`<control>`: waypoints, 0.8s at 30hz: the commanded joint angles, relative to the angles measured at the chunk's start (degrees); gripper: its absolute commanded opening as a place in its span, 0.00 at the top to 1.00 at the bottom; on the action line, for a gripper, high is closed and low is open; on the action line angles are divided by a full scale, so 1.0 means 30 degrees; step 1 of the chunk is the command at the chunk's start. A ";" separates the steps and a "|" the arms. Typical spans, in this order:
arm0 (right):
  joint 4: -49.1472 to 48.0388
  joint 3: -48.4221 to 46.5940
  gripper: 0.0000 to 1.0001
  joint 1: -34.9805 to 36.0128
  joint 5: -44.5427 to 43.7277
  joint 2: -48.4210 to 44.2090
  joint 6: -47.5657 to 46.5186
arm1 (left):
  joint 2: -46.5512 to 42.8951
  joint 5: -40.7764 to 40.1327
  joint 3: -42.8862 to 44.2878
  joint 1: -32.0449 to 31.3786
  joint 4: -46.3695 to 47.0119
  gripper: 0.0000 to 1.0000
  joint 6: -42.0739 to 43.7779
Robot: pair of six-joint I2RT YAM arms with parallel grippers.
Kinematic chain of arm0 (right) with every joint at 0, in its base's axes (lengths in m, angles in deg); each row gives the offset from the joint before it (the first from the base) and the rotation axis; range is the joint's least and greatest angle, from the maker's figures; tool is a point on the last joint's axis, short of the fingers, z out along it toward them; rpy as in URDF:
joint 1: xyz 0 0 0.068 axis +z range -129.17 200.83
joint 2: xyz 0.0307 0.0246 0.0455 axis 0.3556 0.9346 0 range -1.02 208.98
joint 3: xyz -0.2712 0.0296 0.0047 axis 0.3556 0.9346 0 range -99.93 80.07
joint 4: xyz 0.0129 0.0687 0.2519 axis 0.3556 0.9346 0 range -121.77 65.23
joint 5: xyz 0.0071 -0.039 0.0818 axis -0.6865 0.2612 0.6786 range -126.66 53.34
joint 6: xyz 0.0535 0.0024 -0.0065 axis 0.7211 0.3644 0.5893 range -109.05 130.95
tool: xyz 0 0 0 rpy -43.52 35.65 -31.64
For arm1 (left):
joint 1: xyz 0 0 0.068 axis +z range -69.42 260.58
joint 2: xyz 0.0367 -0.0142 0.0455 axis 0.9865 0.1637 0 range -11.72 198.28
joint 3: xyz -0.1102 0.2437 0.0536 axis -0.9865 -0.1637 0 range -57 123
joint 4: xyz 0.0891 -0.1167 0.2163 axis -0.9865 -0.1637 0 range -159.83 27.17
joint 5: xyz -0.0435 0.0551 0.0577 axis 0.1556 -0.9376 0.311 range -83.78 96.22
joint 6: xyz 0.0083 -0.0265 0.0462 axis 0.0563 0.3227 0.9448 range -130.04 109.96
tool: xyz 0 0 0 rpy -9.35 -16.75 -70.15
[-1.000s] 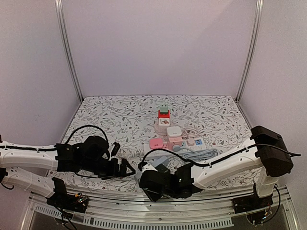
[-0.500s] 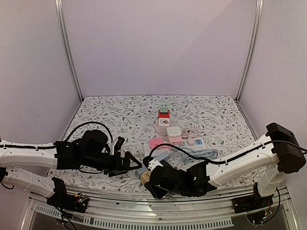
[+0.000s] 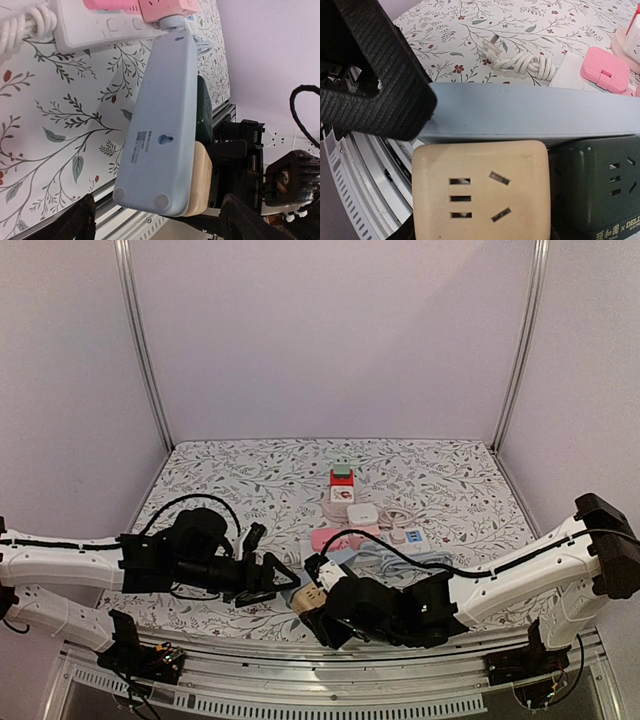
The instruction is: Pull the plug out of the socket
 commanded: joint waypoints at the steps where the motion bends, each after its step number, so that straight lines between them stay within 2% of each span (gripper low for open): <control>1: -0.2069 -0.0103 1.00 0.0168 -0.1014 -0.1222 -0.0671 | 0.0259 0.0147 0.0486 -0.0026 0.0882 0.16 -0.0264; 11: -0.2345 -0.0045 1.00 0.0350 -0.0940 -0.1407 -0.0499 | 0.0714 0.0290 0.0602 -0.0174 0.2275 0.24 -0.0668; 24: -0.2714 0.0287 1.00 0.0375 -0.1014 -0.1662 -0.0208 | 0.1303 0.0358 0.0954 -0.0319 0.2304 0.29 -0.0715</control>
